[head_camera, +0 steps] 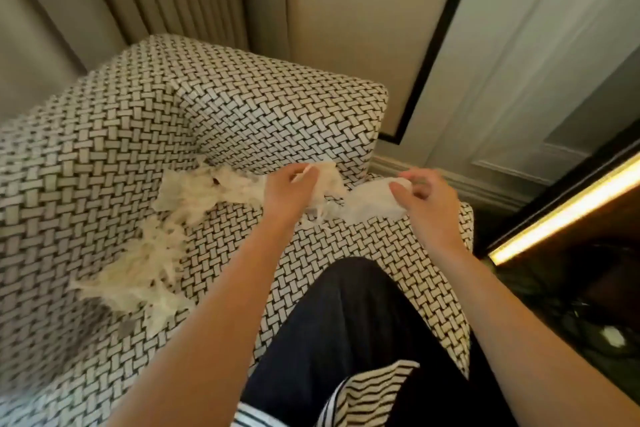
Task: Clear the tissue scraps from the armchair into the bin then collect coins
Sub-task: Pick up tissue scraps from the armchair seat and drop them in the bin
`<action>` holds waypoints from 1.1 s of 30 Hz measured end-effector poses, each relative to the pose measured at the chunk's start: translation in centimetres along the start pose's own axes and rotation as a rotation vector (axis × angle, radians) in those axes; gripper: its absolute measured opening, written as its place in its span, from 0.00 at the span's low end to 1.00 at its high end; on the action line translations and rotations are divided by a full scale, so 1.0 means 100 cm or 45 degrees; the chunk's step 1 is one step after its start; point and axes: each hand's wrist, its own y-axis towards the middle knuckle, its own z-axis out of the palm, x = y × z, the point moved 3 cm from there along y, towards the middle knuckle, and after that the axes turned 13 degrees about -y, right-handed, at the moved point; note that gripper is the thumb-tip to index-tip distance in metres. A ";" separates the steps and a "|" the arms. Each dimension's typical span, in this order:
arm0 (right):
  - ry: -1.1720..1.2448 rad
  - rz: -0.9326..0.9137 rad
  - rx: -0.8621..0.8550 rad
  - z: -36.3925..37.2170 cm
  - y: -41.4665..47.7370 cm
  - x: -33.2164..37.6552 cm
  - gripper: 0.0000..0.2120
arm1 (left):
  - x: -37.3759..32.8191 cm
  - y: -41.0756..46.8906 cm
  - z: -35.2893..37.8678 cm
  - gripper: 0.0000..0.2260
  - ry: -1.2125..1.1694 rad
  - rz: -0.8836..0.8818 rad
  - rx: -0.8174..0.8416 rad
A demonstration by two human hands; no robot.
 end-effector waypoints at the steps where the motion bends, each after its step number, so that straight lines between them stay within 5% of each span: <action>1: 0.000 0.054 -0.016 -0.008 0.001 -0.007 0.08 | 0.001 -0.001 0.008 0.11 -0.021 -0.025 0.023; 6: 0.057 0.485 -0.131 -0.070 0.001 -0.077 0.07 | 0.016 -0.014 0.097 0.13 -0.199 -0.319 0.287; 9: 0.049 0.670 -0.213 -0.099 -0.011 -0.116 0.09 | 0.026 -0.026 0.144 0.08 -0.169 -0.416 0.396; 17: 0.254 1.094 -0.325 -0.145 -0.060 -0.206 0.08 | 0.071 -0.066 0.243 0.14 -0.028 -0.627 0.684; 23: 0.397 1.250 -0.293 -0.160 -0.084 -0.246 0.14 | 0.090 -0.091 0.274 0.20 0.107 -0.730 0.959; 33: 0.517 1.469 -0.268 -0.150 -0.086 -0.258 0.09 | 0.087 -0.088 0.260 0.21 0.230 -0.641 0.996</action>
